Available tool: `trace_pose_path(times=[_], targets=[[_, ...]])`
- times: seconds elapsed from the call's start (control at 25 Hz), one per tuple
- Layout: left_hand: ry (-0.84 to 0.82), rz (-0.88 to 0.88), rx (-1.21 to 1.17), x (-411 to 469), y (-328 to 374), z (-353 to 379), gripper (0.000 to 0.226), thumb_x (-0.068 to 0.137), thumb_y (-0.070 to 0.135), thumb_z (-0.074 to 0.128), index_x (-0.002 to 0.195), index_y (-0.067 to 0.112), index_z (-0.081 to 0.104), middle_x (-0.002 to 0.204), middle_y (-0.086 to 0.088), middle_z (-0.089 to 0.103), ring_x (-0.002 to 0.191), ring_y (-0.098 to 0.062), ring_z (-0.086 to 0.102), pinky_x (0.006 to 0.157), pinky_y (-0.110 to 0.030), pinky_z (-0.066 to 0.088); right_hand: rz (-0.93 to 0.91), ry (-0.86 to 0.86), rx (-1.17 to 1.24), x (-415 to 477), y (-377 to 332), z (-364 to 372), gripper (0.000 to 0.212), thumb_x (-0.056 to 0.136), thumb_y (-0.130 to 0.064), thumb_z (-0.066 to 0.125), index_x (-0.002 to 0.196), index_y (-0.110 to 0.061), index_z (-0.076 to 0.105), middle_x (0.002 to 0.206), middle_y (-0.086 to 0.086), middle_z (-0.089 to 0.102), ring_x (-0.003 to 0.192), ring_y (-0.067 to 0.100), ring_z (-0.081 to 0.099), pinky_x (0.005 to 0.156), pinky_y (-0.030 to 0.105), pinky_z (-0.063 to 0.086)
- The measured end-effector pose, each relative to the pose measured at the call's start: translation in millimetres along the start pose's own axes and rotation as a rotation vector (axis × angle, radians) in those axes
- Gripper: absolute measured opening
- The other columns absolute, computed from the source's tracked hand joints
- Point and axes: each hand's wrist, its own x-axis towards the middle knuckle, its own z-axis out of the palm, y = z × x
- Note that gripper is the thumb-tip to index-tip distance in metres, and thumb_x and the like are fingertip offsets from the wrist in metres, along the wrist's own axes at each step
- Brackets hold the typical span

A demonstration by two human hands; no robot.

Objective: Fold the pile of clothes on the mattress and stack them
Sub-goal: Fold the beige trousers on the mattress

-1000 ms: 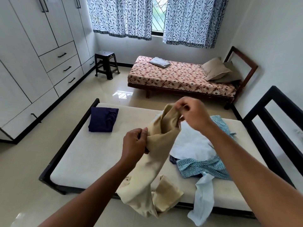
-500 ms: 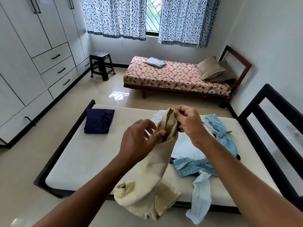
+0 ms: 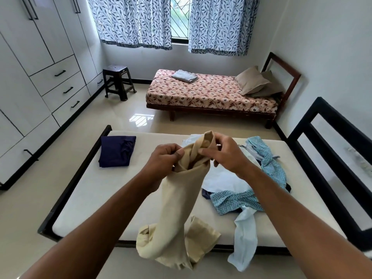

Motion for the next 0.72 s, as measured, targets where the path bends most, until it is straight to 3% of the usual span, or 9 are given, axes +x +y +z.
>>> trace_pose_path(times=[0.04,0.16,0.24,0.28,0.36,0.44,0.52,0.6,0.72], targets=[[0.024,-0.016,-0.018,0,1,0,0.031,0.108,0.017,0.052,0.083,0.012,0.069,0.076,-0.007,0.06,0.072,-0.019,0.05,0.062,-0.026,0.042,0.0,0.014,-0.025,1,0,-6,0.012,0.085,-0.012,0.077,0.093,-0.01,0.068,0.083,0.005,0.071,0.072,0.023,0.068,0.052,0.033,0.057],[0.062,-0.052,-0.092,0,-1,-5,0.031,0.108,0.016,0.05,0.083,0.011,0.067,0.074,-0.006,0.059,0.07,-0.019,0.051,0.061,-0.029,0.041,-0.003,0.097,-0.037,8,-4,-31,0.023,0.079,0.007,0.072,0.09,-0.013,0.075,0.085,0.006,0.076,0.075,0.026,0.074,0.063,0.041,0.065],[0.105,-0.05,-0.111,2,-3,-8,0.028,0.108,0.017,0.052,0.087,0.008,0.068,0.077,-0.008,0.06,0.073,-0.024,0.053,0.065,-0.032,0.044,-0.071,0.123,-0.116,8,-13,-41,0.025,0.073,0.0,0.081,0.093,-0.015,0.076,0.087,0.002,0.078,0.075,0.019,0.074,0.073,0.044,0.066],[0.127,-0.039,-0.105,3,-4,-7,0.027,0.107,0.017,0.054,0.089,0.006,0.069,0.078,-0.01,0.061,0.075,-0.025,0.053,0.067,-0.035,0.045,-0.131,0.16,-0.166,6,-18,-42,0.027,0.072,-0.007,0.087,0.095,-0.017,0.076,0.088,-0.001,0.077,0.077,0.017,0.074,0.076,0.038,0.065],[0.164,-0.025,-0.097,6,-7,-6,0.026,0.106,0.018,0.056,0.092,0.001,0.07,0.08,-0.013,0.063,0.075,-0.026,0.056,0.069,-0.039,0.047,-0.299,0.373,-0.221,-7,-35,-32,0.018,0.079,-0.018,0.088,0.091,-0.018,0.074,0.082,-0.005,0.074,0.073,0.009,0.068,0.068,0.02,0.057],[0.184,-0.03,-0.105,8,-9,-8,0.025,0.106,0.018,0.057,0.092,0.0,0.07,0.078,-0.011,0.064,0.072,-0.025,0.059,0.063,-0.034,0.05,-0.363,0.471,-0.164,-22,-47,-13,0.013,0.09,-0.022,0.076,0.079,-0.016,0.076,0.068,-0.005,0.072,0.062,0.01,0.067,0.06,0.022,0.052],[0.192,-0.025,-0.099,9,-10,-10,0.025,0.106,0.017,0.056,0.092,0.001,0.07,0.076,-0.009,0.066,0.069,-0.021,0.062,0.058,-0.031,0.052,-0.214,0.327,-0.186,-26,-39,10,0.019,0.089,-0.029,0.071,0.077,-0.017,0.08,0.065,-0.005,0.073,0.059,0.011,0.071,0.058,0.034,0.06],[0.171,-0.003,-0.081,9,-9,-9,0.024,0.106,0.016,0.057,0.091,0.001,0.069,0.075,-0.008,0.067,0.067,-0.019,0.064,0.058,-0.031,0.055,-0.043,0.166,-0.278,-23,-21,31,0.016,0.086,-0.035,0.077,0.087,-0.019,0.081,0.073,-0.006,0.076,0.063,0.009,0.073,0.06,0.037,0.063],[0.112,0.02,-0.034,6,-10,-6,0.022,0.104,0.013,0.059,0.09,-0.001,0.069,0.073,-0.008,0.067,0.064,-0.017,0.064,0.058,-0.031,0.058,-0.008,0.104,-0.226,-15,-7,47,0.016,0.088,-0.035,0.082,0.091,-0.021,0.074,0.08,-0.011,0.072,0.066,-0.001,0.065,0.055,0.011,0.05]])
